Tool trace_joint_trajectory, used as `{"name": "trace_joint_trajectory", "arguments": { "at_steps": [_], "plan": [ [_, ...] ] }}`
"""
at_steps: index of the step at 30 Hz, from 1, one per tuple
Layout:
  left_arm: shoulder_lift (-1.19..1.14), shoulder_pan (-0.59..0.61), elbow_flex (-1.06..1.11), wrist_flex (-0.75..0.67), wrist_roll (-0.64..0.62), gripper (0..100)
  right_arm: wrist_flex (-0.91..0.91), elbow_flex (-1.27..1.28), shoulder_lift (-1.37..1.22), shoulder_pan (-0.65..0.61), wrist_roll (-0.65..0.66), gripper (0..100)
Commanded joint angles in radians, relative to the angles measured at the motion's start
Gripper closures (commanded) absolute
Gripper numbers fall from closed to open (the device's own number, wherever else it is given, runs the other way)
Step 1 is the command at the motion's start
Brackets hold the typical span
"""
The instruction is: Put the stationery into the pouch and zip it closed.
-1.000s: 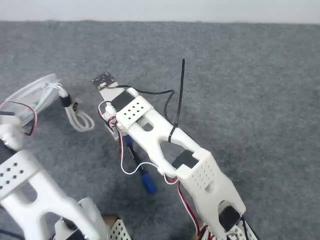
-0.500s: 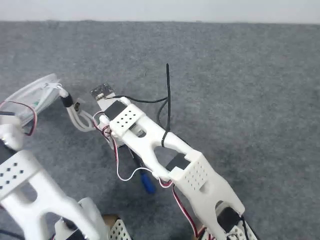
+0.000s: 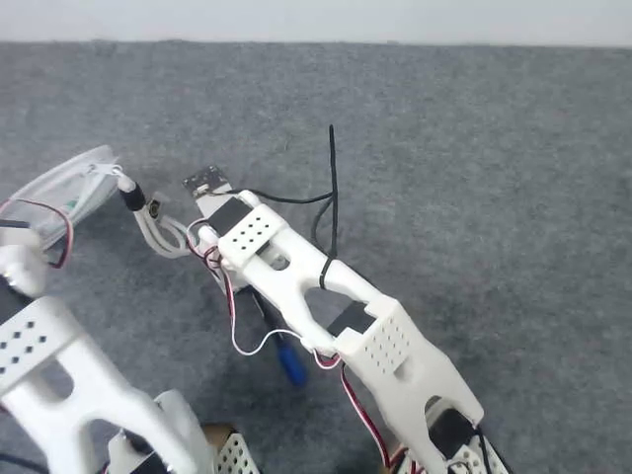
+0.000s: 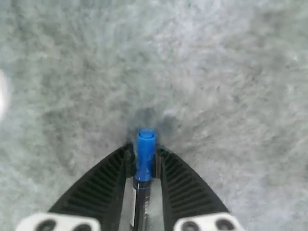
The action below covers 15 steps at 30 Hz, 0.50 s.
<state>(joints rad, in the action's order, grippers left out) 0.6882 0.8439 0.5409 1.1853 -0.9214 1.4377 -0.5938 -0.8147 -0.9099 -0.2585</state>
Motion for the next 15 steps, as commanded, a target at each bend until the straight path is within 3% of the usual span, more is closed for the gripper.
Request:
{"name": "trace_joint_trajectory", "arguments": {
  "at_steps": [1, 15],
  "plan": [
    [0.052, -0.023, -0.01, -0.038, -0.011, 99, 0.047, -0.021, 0.136, -0.018, -0.012, 99.3],
    [0.058, -0.186, -0.008, -0.034, 0.054, 99, 0.231, -0.021, 0.578, 0.03, -0.012, 99.3]
  ]
}}
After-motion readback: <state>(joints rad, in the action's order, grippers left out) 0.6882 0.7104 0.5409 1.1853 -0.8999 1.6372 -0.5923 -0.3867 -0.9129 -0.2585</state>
